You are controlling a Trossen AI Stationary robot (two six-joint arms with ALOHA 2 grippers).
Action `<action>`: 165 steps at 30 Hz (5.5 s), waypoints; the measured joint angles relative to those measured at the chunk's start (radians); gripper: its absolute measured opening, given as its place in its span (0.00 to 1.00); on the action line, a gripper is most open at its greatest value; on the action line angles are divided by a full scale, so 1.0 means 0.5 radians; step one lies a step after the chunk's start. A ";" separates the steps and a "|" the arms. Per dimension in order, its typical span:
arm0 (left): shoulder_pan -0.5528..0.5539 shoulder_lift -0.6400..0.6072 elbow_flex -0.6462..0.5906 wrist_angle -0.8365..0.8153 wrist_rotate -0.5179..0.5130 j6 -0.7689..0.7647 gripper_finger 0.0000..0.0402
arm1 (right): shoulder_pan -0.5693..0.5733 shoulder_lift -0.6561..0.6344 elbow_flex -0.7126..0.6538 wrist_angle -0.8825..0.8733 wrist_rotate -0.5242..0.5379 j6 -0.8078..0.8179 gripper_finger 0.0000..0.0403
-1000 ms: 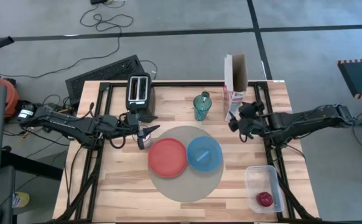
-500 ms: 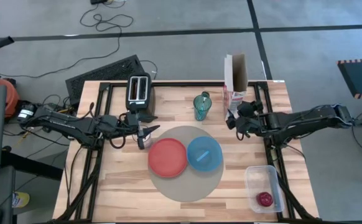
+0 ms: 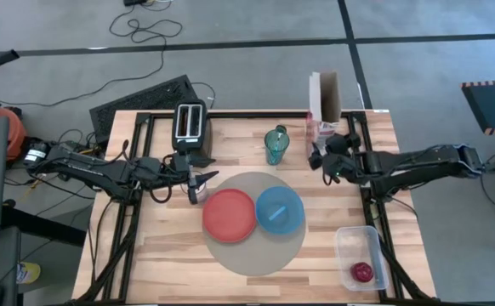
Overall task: Arrange a breakfast setting
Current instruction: Pour the cereal from the cereal box into the bowl
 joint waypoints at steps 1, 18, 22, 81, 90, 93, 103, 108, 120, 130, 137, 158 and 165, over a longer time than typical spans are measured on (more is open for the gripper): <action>0.000 0.000 0.000 0.000 0.000 0.000 0.39 | -0.012 0.001 0.000 0.000 0.002 0.000 0.96; 0.000 0.000 0.000 -0.003 0.002 0.001 0.39 | -0.087 0.135 0.002 0.005 0.052 -0.084 0.59; 0.000 0.000 0.000 -0.003 0.002 0.001 0.39 | -0.087 0.093 0.002 -0.041 0.050 -0.093 0.45; 0.001 0.000 0.000 -0.046 -0.250 -0.173 0.67 | 0.131 -0.622 0.547 0.137 -0.431 -1.161 0.06; 0.000 0.000 0.000 -0.028 -0.301 -0.227 0.98 | 0.123 -0.619 0.548 0.430 -1.018 -1.221 0.06; 0.000 0.000 0.000 -0.028 -0.301 -0.243 0.98 | 0.124 -0.617 0.548 0.520 -1.190 -1.247 0.06; 0.000 0.010 0.000 0.054 -0.040 -0.182 0.98 | 0.124 -0.590 0.461 0.874 -1.638 -1.324 0.06; 0.001 0.129 0.002 0.290 0.118 -0.141 0.98 | 0.123 -0.517 0.459 1.016 -1.766 -1.344 0.06; 0.083 0.579 0.016 1.091 0.275 -0.057 0.98 | 0.123 -0.299 0.457 1.481 -2.051 -1.391 0.06; 0.093 0.872 0.253 1.314 0.430 0.033 0.98 | 0.123 -0.083 0.457 1.650 -2.141 -1.349 0.06; 0.091 0.936 0.336 1.418 0.513 0.039 0.97 | 0.123 -0.019 0.460 1.736 -2.158 -1.334 0.06; 0.092 0.936 0.334 1.478 0.531 0.137 0.39 | 0.124 0.037 0.461 1.799 -2.157 -1.338 0.18; 0.091 0.835 0.271 1.395 0.532 0.094 0.40 | 0.156 0.012 0.459 1.706 -2.151 -1.338 0.36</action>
